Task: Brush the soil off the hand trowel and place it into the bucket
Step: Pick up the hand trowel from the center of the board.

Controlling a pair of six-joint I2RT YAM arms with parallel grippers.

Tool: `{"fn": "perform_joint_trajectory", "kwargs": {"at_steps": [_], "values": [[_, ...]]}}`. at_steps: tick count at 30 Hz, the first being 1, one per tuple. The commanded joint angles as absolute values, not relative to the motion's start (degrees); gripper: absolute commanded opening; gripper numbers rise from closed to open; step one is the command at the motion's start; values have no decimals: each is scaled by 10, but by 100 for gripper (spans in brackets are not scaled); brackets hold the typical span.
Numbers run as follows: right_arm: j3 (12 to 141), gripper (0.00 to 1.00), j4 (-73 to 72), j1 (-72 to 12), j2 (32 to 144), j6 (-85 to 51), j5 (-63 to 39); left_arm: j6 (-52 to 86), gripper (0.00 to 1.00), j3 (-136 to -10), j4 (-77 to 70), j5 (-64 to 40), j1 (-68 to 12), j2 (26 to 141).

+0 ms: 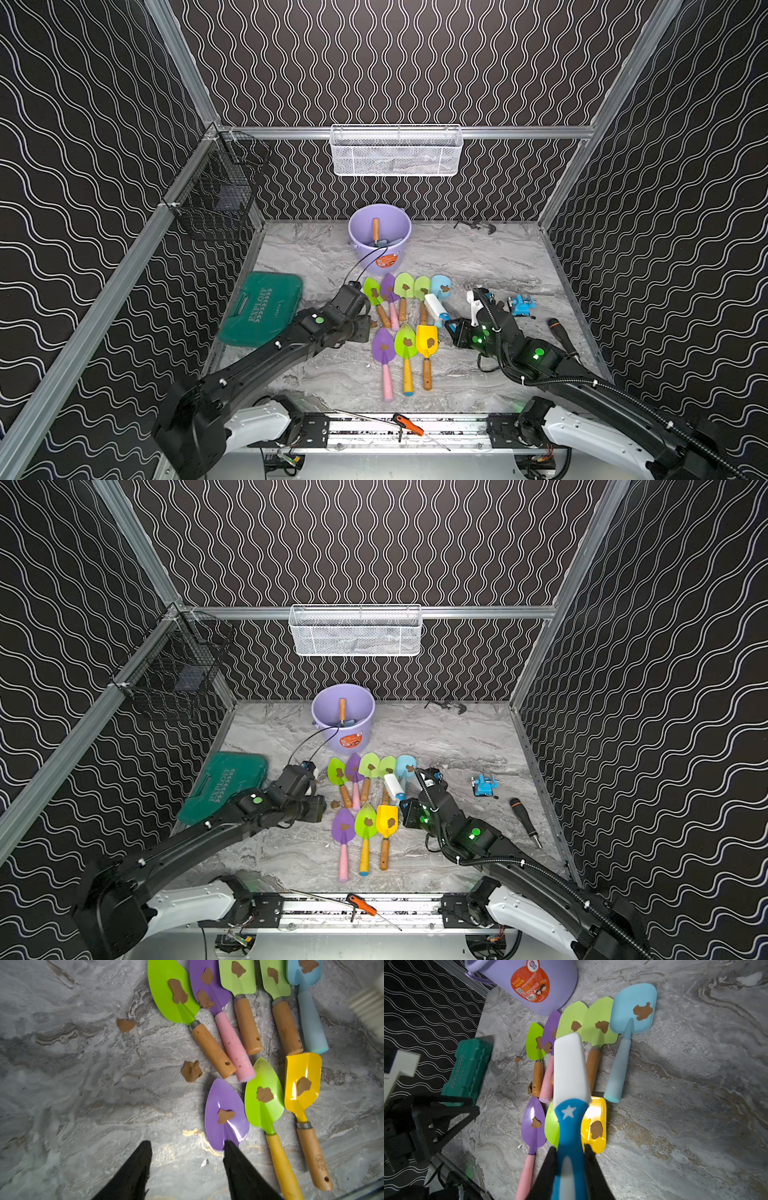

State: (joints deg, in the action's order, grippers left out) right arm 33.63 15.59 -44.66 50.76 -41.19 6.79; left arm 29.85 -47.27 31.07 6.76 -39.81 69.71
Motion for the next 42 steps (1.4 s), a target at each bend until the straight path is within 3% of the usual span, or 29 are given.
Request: {"fn": "perform_joint_trajectory", "kwargs": {"at_steps": [1,26,42], "values": [[338,0,135,-447,515,-420,72,322,59,-486,250,59,-401,732],[342,0,119,-447,530,-406,72,302,54,-594,189,111,-401,978],[336,0,112,-447,526,-408,71,286,43,-609,211,141,-400,1024]]}}
